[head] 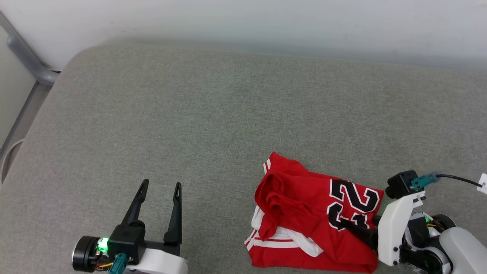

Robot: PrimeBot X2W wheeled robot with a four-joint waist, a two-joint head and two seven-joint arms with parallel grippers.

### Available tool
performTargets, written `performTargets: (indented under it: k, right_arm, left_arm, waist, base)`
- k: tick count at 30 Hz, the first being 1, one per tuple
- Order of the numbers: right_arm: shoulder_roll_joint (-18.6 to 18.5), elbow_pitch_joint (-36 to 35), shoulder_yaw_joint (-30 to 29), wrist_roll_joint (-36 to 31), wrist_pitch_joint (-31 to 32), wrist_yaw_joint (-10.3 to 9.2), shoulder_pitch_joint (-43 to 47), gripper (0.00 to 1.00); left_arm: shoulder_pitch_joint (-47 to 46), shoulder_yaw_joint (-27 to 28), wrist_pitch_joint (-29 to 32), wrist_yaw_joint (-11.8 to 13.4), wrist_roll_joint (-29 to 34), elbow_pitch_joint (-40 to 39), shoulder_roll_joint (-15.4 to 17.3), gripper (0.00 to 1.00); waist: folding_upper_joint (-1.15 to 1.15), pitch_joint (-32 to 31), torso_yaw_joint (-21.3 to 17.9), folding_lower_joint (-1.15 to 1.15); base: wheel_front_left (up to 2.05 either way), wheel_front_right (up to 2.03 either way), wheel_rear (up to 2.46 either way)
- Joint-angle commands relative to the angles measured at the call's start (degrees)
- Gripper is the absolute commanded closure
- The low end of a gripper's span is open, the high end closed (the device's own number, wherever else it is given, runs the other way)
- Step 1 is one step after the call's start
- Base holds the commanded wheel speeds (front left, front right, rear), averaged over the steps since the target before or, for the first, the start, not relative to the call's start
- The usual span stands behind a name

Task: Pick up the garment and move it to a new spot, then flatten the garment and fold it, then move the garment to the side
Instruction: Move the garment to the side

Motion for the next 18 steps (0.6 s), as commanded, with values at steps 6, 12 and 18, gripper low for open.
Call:
performTargets:
  k: [6, 12, 18]
  right_arm:
    - [2.07, 6.54, 5.21, -0.67, -3.22, -0.06, -0.94, 0.00]
    - [-0.28, 6.56, 7.30, -0.96, -9.15, -0.08, -2.65, 1.00]
    - [-3.61, 2.88, 8.82, -3.23, -15.09, -0.08, -6.83, 1.00]
  left_arm:
    - [-2.13, -0.67, -0.11, -0.06, -0.38, 0.56, -0.30, 0.00]
    - [-1.07, -0.18, -0.11, 0.39, -0.63, 0.90, -0.44, 0.00]
    - [-0.39, -0.04, -0.11, 0.46, -0.45, 0.69, -0.56, 0.00]
  waist:
    - [0.00, 1.93, 2.12, 0.00]
    - [0.00, 1.29, 1.83, 0.00]
    - [0.00, 0.21, -0.65, 0.00]
  base:
    - [0.00, 0.00, 0.00]
    - [0.00, 0.00, 0.00]
    - [0.00, 0.00, 0.00]
